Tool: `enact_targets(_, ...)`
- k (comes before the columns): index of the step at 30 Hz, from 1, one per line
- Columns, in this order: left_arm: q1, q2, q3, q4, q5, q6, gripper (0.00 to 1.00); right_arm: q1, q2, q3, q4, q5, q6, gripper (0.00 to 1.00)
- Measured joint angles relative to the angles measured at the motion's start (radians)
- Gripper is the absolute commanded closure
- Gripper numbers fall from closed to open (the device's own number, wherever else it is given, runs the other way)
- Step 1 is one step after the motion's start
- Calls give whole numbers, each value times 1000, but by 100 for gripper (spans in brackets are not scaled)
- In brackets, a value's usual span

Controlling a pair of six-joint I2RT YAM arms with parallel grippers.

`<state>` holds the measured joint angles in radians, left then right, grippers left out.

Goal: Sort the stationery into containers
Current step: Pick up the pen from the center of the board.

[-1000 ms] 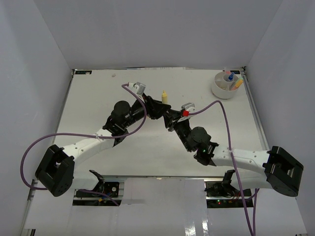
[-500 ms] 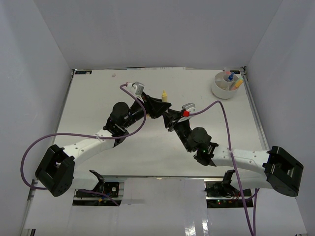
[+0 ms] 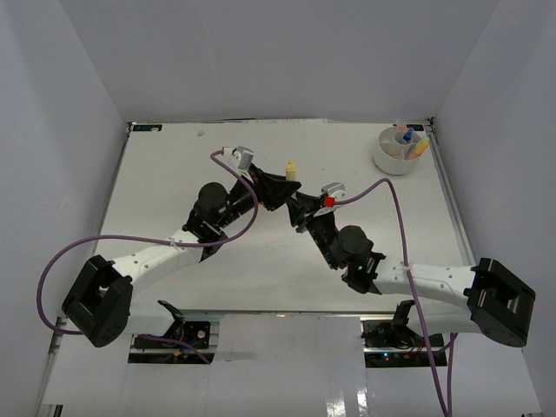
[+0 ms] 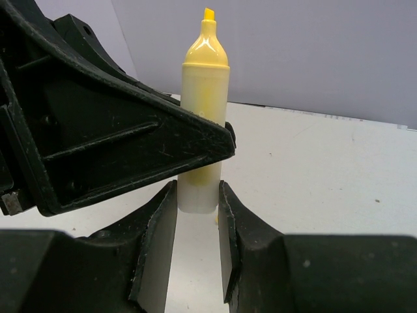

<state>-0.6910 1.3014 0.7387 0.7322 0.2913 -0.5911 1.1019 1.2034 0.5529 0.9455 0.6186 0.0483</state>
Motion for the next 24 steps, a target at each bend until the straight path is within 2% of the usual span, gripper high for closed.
enact_targets(5,2,2,-9,9,-17,6,77,0,0,0,0,3,0,92)
enact_targets(9,2,3,-10,10,-18,11,83,0,0,-2,0,3,0,92)
enact_targets(11,0,3,-11,5,-17,18,85,0,0,-7,2,3,0,87)
enact_targets(12,0,3,-11,1,-18,23,87,0,0,-8,0,3,0,83)
enact_targets(13,-1,3,-11,-2,-18,27,87,0,0,-10,-1,2,0,74)
enact_targets(15,-2,1,-11,-11,-18,40,87,0,-1,-11,-8,0,2,67)
enact_targets(17,-4,-2,-11,-28,-19,56,88,0,-6,-12,-27,-6,6,53)
enact_targets(18,-5,-4,-11,-37,-19,64,88,0,-11,-13,-38,-9,8,41)
enact_targets(20,-5,-10,-11,-63,-20,84,89,0,-22,-14,-68,-14,19,31)
enact_targets(21,-2,-14,-11,-79,-22,92,90,0,-31,-14,-85,-18,22,23)
enact_targets(23,11,-24,-10,-113,-23,106,90,-1,-46,-16,-122,-20,30,14)
enact_targets(24,25,-29,-7,-135,-22,112,90,-1,-53,-16,-145,-26,32,5)
